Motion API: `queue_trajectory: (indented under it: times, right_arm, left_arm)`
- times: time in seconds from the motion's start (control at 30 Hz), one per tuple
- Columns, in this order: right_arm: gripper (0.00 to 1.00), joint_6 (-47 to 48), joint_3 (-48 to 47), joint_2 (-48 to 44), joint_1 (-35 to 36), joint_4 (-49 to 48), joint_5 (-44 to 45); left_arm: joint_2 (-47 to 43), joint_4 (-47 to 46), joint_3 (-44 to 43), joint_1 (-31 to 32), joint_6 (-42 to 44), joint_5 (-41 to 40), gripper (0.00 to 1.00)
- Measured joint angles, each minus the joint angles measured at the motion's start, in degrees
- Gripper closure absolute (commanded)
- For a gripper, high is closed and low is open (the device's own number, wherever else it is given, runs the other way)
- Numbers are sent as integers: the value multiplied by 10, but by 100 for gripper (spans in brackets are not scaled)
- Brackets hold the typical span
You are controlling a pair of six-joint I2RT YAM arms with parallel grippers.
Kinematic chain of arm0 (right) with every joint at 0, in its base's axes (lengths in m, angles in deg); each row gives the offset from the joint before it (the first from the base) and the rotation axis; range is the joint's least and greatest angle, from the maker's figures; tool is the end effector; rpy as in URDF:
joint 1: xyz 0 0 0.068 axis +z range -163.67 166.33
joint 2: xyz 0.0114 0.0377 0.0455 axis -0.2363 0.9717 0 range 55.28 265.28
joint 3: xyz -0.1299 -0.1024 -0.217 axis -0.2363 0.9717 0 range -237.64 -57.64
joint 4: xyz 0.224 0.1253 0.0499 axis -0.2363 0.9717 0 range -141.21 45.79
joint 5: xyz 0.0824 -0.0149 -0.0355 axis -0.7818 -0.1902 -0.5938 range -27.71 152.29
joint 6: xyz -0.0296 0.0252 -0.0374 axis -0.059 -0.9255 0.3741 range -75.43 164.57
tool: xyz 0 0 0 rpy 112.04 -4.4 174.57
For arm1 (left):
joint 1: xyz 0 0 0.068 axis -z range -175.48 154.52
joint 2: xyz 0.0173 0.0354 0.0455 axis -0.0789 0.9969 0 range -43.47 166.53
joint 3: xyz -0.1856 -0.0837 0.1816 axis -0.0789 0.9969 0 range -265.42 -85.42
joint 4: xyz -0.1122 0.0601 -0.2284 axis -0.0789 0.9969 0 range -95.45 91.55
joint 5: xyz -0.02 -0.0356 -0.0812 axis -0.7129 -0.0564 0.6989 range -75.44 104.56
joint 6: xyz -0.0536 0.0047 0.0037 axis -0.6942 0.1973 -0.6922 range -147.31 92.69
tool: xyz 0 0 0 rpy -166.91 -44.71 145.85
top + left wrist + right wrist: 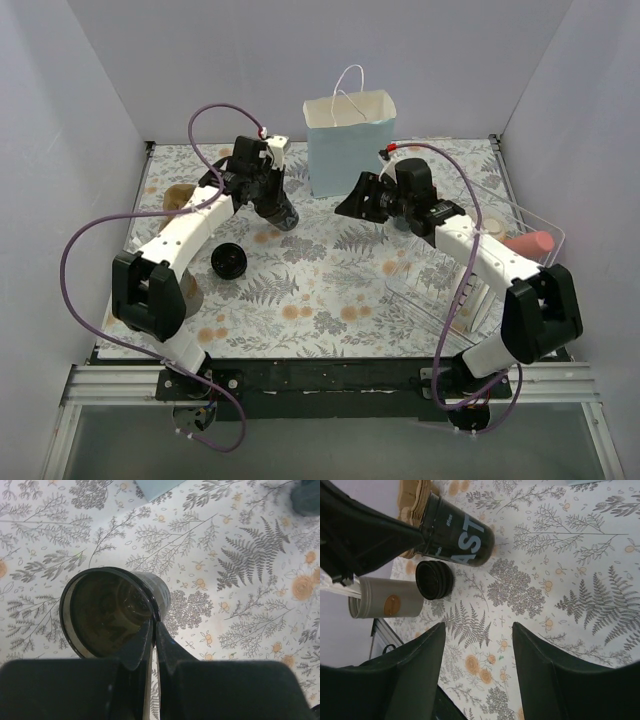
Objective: Pack the takeout coffee
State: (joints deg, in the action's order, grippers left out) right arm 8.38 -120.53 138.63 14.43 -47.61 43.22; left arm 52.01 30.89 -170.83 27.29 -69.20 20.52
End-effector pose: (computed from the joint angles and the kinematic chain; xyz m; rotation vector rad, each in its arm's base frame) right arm 0.2929 0.1696 0.3024 -0.0808 2.1232 1.0293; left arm 0.3419 -0.1475 0.3133 -0.3606 2.4510 -0.6385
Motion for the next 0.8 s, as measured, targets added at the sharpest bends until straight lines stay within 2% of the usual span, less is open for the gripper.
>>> queue_trajectory:
  times: [0.23, 0.43, 0.8]
  right_arm:
    - [42, -65, -29, 80, 0, -64, -42]
    - [44, -89, -62, 128, 5, -86, -63]
    - [44, -51, -63, 118, 7, -57, -35]
  left_arm:
    - [-31, -49, 41, 5, 21, 49, 100]
    - [-31, -64, 52, 11, 26, 54, 100]
    - [-31, -69, 52, 36, 29, 54, 100]
